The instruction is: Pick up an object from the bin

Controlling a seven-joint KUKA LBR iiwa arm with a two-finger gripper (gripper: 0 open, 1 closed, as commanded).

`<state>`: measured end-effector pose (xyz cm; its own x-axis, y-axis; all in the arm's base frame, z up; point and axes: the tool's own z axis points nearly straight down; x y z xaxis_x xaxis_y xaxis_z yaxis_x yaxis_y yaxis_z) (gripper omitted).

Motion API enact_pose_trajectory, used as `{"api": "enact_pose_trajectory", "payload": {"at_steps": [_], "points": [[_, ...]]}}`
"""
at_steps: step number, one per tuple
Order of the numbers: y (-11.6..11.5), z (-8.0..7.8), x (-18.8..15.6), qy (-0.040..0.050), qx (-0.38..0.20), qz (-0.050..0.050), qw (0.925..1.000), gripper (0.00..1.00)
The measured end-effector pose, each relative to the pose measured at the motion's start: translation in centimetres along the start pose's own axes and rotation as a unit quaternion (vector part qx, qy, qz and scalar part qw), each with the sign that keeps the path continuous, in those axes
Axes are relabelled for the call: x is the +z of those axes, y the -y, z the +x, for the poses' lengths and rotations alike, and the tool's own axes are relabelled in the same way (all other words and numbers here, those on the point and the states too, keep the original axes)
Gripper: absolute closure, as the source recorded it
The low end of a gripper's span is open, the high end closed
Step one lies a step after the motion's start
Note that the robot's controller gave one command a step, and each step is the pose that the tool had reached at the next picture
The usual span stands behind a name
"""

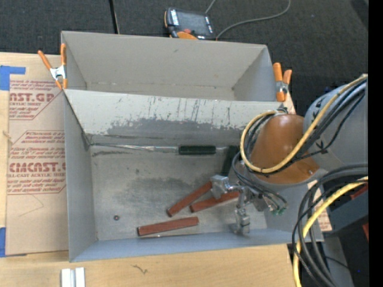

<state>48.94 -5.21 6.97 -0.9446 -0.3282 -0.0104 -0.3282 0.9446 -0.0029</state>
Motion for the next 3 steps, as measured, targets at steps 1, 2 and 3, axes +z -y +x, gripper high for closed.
{"api": "enact_pose_trajectory", "payload": {"at_steps": [1,2,3], "points": [[-2.9,-1.8,-3.0,-0.0037,0.081,-0.002,0.9967,0.0],[-2.3,-4.0,-3.0,-0.0035,0.086,-0.001,0.9963,0.0],[-2.6,-6.1,0.1,-0.005,0.148,-0.001,0.989,0.0]]}}
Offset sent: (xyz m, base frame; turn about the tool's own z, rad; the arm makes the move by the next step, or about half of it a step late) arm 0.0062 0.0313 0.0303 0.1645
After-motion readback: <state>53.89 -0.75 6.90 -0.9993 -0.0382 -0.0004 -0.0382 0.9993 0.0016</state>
